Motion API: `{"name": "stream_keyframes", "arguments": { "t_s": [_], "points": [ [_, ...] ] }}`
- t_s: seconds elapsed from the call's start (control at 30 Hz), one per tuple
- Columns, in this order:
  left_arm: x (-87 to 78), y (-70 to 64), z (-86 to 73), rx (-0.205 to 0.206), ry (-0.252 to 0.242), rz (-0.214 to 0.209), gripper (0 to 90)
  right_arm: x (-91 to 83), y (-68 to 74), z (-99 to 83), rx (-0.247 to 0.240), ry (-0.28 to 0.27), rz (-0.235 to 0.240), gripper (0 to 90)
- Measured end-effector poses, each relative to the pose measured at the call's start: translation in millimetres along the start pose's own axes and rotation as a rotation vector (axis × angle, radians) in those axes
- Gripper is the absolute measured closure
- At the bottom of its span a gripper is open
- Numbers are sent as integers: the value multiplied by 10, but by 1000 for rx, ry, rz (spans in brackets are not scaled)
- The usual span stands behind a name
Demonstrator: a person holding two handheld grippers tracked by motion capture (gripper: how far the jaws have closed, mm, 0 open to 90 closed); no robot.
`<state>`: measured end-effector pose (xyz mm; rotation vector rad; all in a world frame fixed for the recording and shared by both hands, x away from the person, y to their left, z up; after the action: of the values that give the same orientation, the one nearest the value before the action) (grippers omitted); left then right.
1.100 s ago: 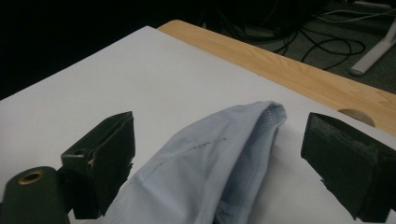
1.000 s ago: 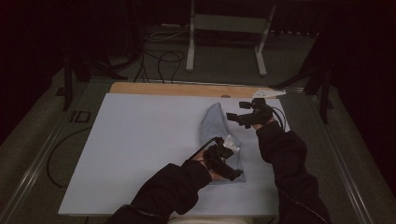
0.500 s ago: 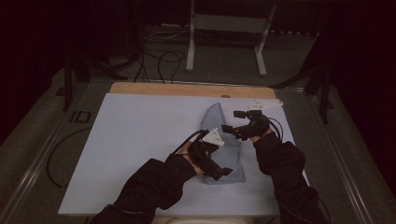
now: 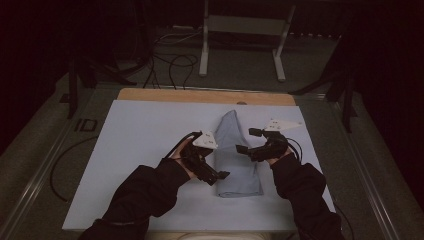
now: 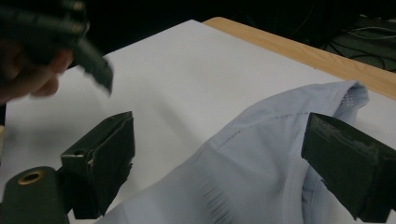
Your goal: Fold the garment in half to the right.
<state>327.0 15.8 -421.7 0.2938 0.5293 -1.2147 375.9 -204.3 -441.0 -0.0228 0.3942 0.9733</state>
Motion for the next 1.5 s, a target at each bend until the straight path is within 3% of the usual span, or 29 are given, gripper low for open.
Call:
{"name": "stream_keyframes", "arguments": {
  "t_s": [0.4,0.7,1.0,1.27,1.5],
  "points": [
    [-335,172,-235,-11,-26,47,0,-206,143,-67,-38,-36,-8,94],
    [-655,257,-488,-12,-44,90,0,-371,197,-282,-48,-14,-20,94],
    [-951,255,-762,-9,-61,119,0,-494,210,-485,-37,15,-55,94],
    [-1081,254,-1125,-55,-44,123,0,-590,192,-695,-32,32,-74,94],
    [-1133,269,-1400,-97,-25,159,0,-663,181,-834,-3,30,-81,95]
  ]
}}
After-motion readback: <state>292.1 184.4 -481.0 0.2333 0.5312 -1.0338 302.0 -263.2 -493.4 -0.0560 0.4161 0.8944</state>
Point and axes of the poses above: each handheld gripper's, and its own axes: x roughly forward along the jaws, z roughly out of its top, y roughly to its left, the point moved 3 cm from there along x, roughly forward along the jaws, and after that the axes turned 6 degrees about -y, right-handed, at the moved point
